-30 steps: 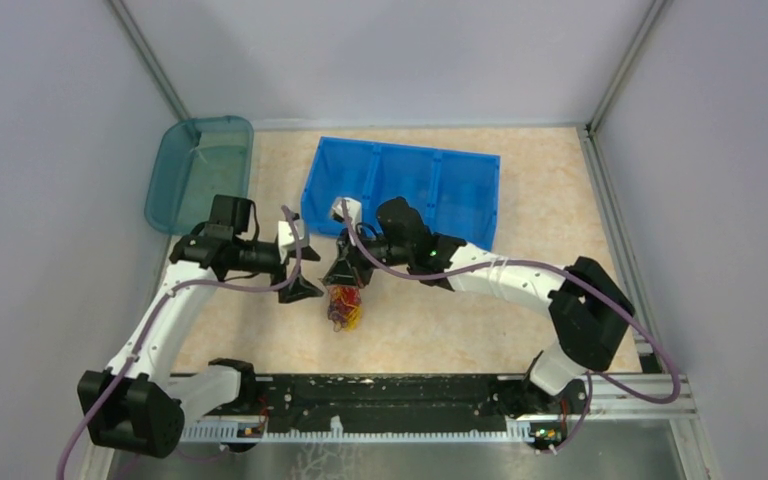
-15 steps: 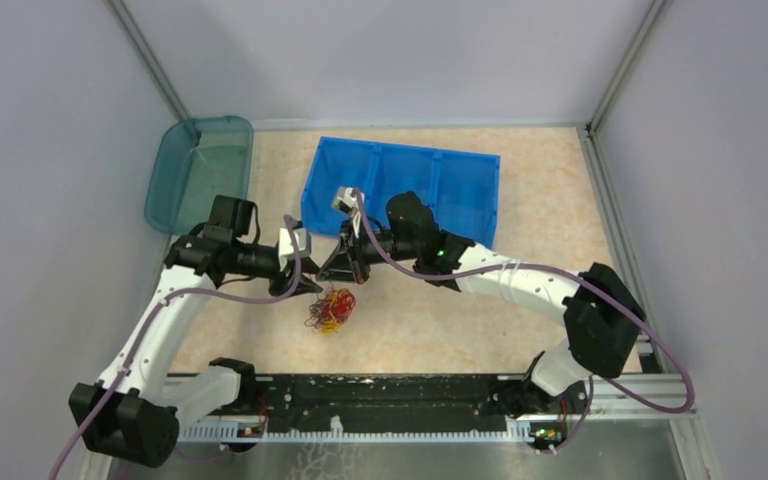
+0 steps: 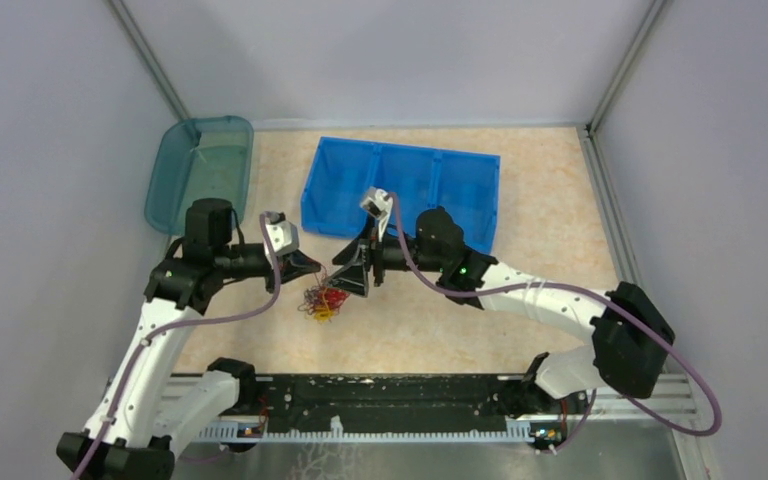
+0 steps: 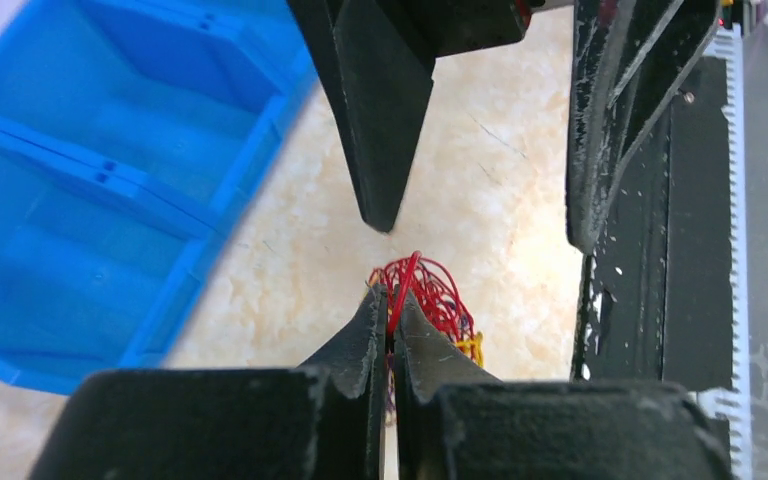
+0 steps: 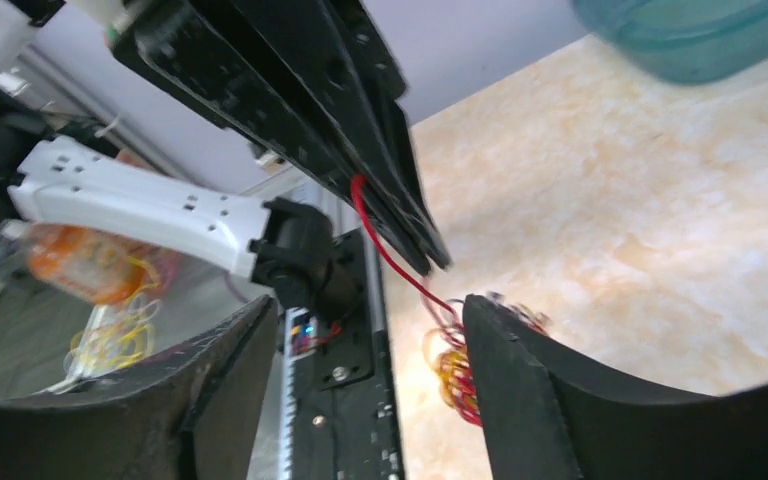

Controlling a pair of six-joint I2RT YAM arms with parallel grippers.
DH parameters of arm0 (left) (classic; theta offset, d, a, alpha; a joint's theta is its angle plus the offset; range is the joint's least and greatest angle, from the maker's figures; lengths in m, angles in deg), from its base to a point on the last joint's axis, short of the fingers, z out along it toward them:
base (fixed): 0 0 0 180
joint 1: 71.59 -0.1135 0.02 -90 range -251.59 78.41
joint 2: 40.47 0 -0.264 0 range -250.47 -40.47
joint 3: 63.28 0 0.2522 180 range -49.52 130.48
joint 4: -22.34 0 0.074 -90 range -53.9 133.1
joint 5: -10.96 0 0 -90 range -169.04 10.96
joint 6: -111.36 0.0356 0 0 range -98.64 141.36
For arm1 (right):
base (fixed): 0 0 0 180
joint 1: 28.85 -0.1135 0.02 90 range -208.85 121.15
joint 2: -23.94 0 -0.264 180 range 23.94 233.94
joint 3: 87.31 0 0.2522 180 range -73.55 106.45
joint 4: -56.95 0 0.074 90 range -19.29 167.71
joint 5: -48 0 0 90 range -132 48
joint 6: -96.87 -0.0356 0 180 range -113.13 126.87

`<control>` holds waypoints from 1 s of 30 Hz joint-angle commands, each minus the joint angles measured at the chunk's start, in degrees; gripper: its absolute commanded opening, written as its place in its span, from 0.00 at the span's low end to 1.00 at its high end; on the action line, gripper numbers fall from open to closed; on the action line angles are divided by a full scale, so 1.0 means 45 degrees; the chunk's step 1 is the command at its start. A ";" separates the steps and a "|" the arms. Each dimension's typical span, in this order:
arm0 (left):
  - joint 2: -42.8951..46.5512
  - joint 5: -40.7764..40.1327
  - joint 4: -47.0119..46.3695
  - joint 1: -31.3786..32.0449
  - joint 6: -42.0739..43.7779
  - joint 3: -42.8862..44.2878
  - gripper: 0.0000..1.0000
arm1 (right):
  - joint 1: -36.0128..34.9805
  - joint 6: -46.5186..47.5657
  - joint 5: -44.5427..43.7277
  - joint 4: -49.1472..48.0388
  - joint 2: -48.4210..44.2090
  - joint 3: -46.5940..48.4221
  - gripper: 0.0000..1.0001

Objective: Untangle the cables

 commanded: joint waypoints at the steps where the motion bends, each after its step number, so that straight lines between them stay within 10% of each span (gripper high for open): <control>1: 0.0741 -0.0280 -0.2321 0.0053 -0.2896 -0.0085 0.05 | 0.0032 -0.0332 -0.2531 -0.2362 -0.1515 -0.1322 0.73; 13: 0.0406 -0.1669 -0.3265 0.0299 -0.6629 0.0643 0.06 | -0.1071 0.1597 -0.6516 -0.2886 -0.1606 -0.1525 0.78; 30: 0.0229 0.0623 -0.1516 0.0502 -0.6227 0.2041 0.10 | -0.1374 0.1588 -0.7396 -0.3667 -0.0261 -0.0726 0.72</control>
